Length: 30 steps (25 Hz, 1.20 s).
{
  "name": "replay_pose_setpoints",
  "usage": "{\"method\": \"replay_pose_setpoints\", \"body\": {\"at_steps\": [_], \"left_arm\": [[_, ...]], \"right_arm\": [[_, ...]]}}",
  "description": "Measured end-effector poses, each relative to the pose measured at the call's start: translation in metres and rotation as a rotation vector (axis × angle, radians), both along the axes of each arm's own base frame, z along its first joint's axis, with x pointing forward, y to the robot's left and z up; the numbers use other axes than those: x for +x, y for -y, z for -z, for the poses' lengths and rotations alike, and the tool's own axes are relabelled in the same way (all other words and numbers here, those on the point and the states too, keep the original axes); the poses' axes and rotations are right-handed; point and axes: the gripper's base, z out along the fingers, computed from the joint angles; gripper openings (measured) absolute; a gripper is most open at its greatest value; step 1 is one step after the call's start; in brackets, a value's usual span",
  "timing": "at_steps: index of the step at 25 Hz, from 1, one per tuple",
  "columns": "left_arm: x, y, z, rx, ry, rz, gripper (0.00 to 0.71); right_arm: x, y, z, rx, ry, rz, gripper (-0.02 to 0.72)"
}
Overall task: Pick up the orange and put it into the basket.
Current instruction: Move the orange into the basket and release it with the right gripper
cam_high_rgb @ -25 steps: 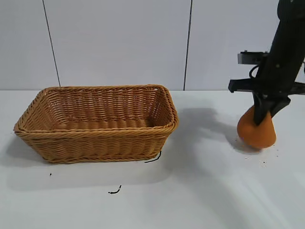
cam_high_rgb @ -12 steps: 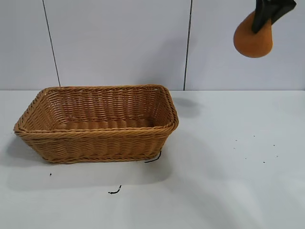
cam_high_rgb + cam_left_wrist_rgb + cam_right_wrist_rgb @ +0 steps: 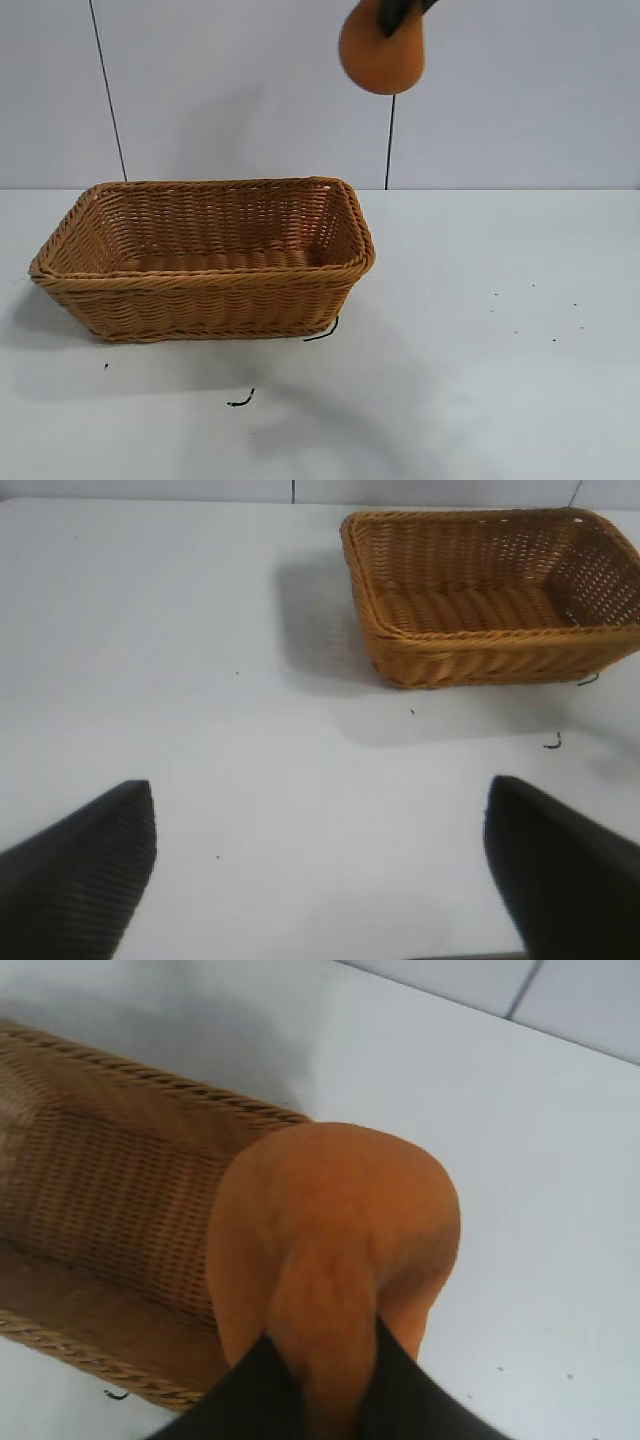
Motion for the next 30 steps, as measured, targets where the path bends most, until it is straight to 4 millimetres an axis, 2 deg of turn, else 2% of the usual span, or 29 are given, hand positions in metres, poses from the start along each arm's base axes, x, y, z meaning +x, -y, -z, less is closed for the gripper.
{"method": "replay_pose_setpoints", "body": {"at_steps": [4, 10, 14, 15, 17, 20, 22, 23, 25, 30], "left_arm": [[0.0, 0.0, 0.0, 0.0, 0.0, 0.0, 0.639], [0.0, 0.0, 0.0, 0.0, 0.0, 0.0, 0.639], [0.0, 0.0, 0.0, 0.0, 0.0, 0.0, 0.639], [0.0, 0.0, 0.0, 0.0, 0.0, 0.0, 0.639], [0.0, 0.0, 0.0, 0.0, 0.0, 0.0, 0.639], [0.0, 0.0, 0.0, 0.0, 0.0, 0.0, 0.639], [0.0, 0.0, 0.0, 0.0, 0.0, 0.0, 0.639], [0.0, 0.0, 0.0, 0.0, 0.0, 0.0, 0.639], [0.0, 0.0, 0.0, 0.0, 0.0, 0.0, 0.639], [0.0, 0.0, 0.0, 0.0, 0.0, 0.0, 0.639]], "right_arm": [[0.0, -0.045, 0.03, 0.029, 0.002, -0.045, 0.041], [0.009, -0.093, 0.102, 0.027, -0.021, -0.09, 0.041], [0.017, -0.105, 0.146, 0.015, -0.051, -0.092, 0.041], [0.017, -0.106, 0.154, 0.009, -0.066, -0.087, 0.059], [0.017, -0.105, 0.164, -0.012, -0.1, -0.084, 0.151], [0.016, -0.104, 0.164, -0.022, -0.117, -0.084, 0.44], [0.014, -0.103, 0.159, -0.025, -0.121, -0.085, 0.585], [0.014, -0.103, 0.155, -0.029, -0.125, -0.087, 0.624], [0.014, -0.102, 0.144, -0.032, -0.122, -0.09, 0.659], [0.02, -0.093, 0.096, -0.044, -0.052, -0.083, 0.676]]}}
